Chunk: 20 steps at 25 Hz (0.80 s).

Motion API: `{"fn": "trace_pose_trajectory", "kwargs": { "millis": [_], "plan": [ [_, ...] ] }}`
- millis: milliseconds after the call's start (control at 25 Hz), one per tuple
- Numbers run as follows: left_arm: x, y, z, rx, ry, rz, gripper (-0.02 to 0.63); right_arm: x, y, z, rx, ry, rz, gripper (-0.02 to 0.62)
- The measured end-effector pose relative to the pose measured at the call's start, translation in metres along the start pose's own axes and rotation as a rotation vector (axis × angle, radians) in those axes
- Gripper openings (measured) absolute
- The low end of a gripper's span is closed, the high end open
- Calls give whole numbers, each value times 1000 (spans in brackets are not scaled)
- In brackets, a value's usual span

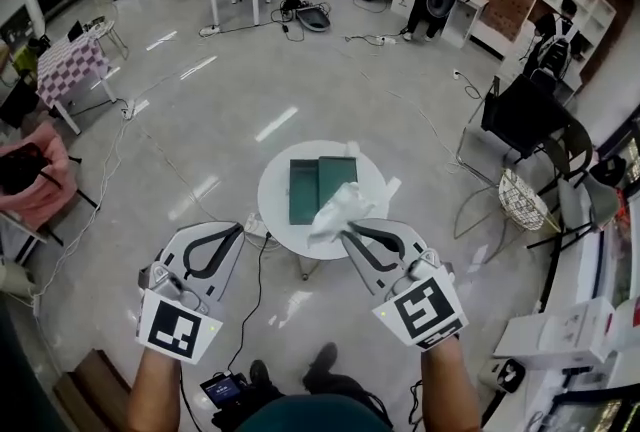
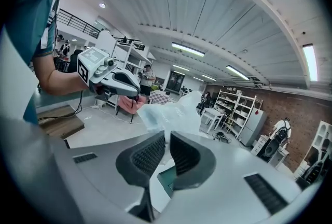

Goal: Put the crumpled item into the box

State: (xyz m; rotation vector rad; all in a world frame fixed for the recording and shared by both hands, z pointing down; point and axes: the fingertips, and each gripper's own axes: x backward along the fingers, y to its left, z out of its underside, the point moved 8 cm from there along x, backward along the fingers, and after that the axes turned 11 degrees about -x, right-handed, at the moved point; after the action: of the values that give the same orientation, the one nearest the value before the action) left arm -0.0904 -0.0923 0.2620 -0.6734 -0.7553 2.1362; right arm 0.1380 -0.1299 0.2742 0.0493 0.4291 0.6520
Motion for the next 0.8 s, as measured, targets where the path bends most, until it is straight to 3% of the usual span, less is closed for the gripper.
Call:
{"fn": "trace_pose_trajectory", "kwargs": {
  "millis": [400, 800],
  "plan": [
    [-41, -12, -14, 0, 66, -20, 18, -8, -53, 20, 4, -21, -59, 57],
    [-108, 34, 58, 34, -18, 51, 18, -86, -87, 22, -44, 52, 10, 57]
  ]
}}
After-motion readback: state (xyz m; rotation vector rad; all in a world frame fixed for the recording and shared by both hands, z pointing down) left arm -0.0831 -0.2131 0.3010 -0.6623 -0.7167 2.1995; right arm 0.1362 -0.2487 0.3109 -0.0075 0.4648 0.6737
